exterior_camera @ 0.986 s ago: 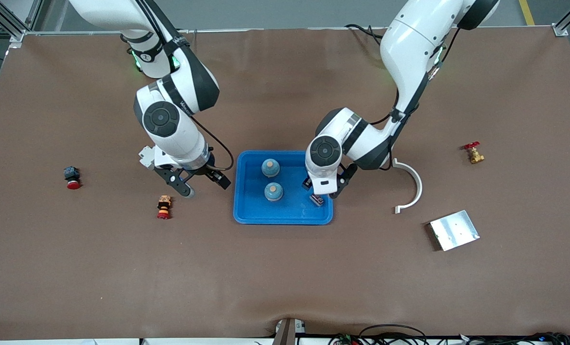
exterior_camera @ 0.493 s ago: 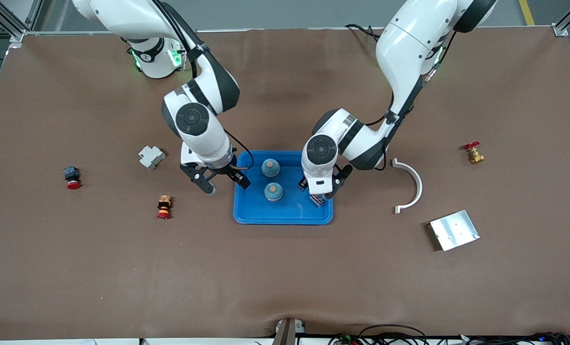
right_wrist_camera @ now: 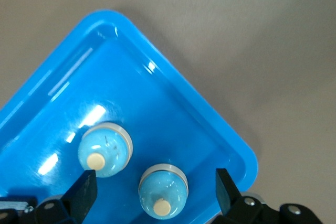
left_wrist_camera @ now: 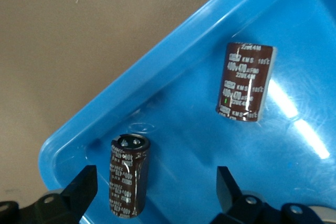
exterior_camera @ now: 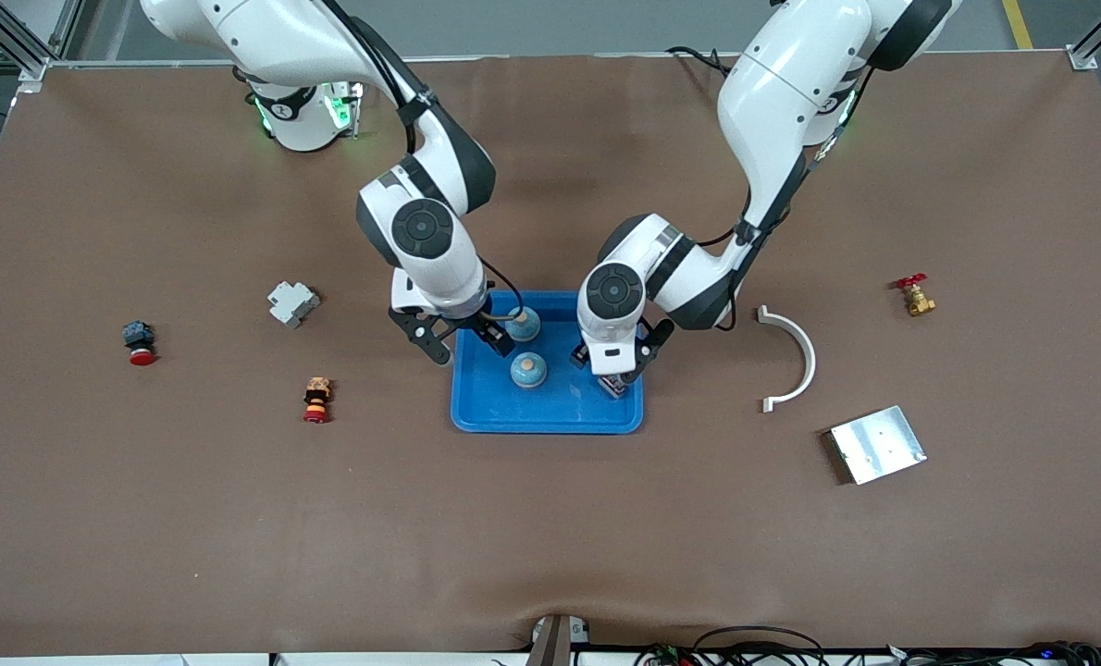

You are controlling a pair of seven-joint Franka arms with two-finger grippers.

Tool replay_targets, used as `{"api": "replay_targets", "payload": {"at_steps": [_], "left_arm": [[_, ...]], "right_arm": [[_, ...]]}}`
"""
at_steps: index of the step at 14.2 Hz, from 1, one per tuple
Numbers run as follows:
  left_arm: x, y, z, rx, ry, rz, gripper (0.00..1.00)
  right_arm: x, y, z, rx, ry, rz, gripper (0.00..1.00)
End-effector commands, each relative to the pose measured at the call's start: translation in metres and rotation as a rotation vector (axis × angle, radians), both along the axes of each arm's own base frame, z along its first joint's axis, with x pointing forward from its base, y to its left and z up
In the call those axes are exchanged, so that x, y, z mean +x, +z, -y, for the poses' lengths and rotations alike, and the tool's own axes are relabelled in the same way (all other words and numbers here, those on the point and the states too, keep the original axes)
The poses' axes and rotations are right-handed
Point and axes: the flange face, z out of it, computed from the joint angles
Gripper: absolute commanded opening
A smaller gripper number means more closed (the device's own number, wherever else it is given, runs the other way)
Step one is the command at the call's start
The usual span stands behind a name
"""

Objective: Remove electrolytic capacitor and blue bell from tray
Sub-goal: 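Grasp the brown capacitor with the left gripper while the right gripper grasps the bell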

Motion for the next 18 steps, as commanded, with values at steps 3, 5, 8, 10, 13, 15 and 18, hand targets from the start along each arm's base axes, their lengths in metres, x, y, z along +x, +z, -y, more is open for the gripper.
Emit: {"api": "replay_targets", "payload": {"at_steps": [3,5,8,10,13,15,18], "left_arm": [[-0.001,-0.008,0.004,0.011,0.007,0.010,1.00],[-0.004,-0.012,0.006,0.014,0.003,0.004,1.00],[-0.003,-0.016,0.006,0.012,0.020,0.011,1.00],[-0.003,-0.017,0.006,0.018,0.033,0.013,1.00],[-0.002,-0.016,0.005,0.018,0.034,0.015,1.00],[-0.002,-0.017,0.005,0.019,0.034,0.013,0.85],[-0.001,-0.016,0.004,0.019,0.036,0.015,0.51]], "right_arm": [[-0.011,-0.021,-0.027,-0.022,-0.045,0.037,1.00],[-0.021,-0.037,-0.040,-0.028,-0.090,0.032,1.00],[-0.028,-0.047,-0.048,-0.034,-0.086,0.029,1.00],[-0.032,-0.057,-0.050,-0.039,-0.080,0.022,1.00],[-0.037,-0.069,-0.058,-0.029,-0.079,0.029,1.00],[-0.040,-0.076,-0.062,-0.019,-0.082,0.035,1.00],[-0.041,-0.081,-0.063,-0.022,-0.078,0.033,1.00]]}}
